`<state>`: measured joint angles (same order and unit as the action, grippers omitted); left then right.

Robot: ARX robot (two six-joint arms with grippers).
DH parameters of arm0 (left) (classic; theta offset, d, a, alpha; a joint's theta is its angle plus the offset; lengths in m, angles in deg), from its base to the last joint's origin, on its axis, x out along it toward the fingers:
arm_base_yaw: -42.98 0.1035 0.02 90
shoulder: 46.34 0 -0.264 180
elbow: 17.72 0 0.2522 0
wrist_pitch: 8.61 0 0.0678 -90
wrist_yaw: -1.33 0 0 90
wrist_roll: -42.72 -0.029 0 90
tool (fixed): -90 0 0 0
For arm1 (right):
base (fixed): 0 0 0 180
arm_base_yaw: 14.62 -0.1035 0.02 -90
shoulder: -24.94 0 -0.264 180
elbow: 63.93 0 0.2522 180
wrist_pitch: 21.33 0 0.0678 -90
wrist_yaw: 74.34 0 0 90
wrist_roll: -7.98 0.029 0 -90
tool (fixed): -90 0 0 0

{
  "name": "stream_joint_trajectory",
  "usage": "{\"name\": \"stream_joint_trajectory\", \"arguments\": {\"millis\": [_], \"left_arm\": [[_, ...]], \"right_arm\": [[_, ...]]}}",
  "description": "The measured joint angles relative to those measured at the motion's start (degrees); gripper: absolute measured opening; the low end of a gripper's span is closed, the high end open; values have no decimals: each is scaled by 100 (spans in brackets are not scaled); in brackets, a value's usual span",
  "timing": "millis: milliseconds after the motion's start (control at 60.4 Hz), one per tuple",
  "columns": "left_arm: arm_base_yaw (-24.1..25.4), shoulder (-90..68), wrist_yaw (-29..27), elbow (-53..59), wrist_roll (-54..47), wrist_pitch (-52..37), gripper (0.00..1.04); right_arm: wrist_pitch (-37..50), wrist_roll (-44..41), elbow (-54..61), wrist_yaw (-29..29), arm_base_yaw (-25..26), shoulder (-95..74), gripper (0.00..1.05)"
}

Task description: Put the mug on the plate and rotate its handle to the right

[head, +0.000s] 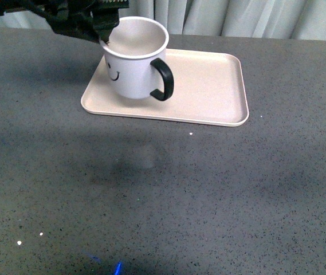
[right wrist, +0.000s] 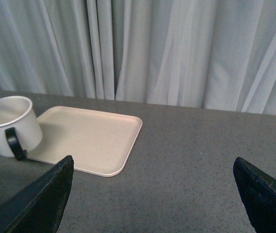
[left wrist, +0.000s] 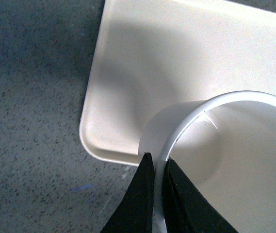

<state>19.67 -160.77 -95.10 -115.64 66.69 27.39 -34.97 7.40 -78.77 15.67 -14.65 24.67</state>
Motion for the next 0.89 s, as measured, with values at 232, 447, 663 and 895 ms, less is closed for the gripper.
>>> {"name": "stream_joint_trajectory", "arguments": {"millis": [232,447,663,895], "left_arm": [[-138,-608,-44,-866,11,243,2],[-223,-1080,-39,-1154,-22,411,2],[-247,-1355,31,-1344,-15,415,2],[-352,-1526,199,-1523,-33,431,8]], "right_arm": [[0,0,0,0,0,0,95],[0,0,0,-2,0,0,95],[0,0,0,0,0,0,95],[0,0,0,0,0,0,95]]}}
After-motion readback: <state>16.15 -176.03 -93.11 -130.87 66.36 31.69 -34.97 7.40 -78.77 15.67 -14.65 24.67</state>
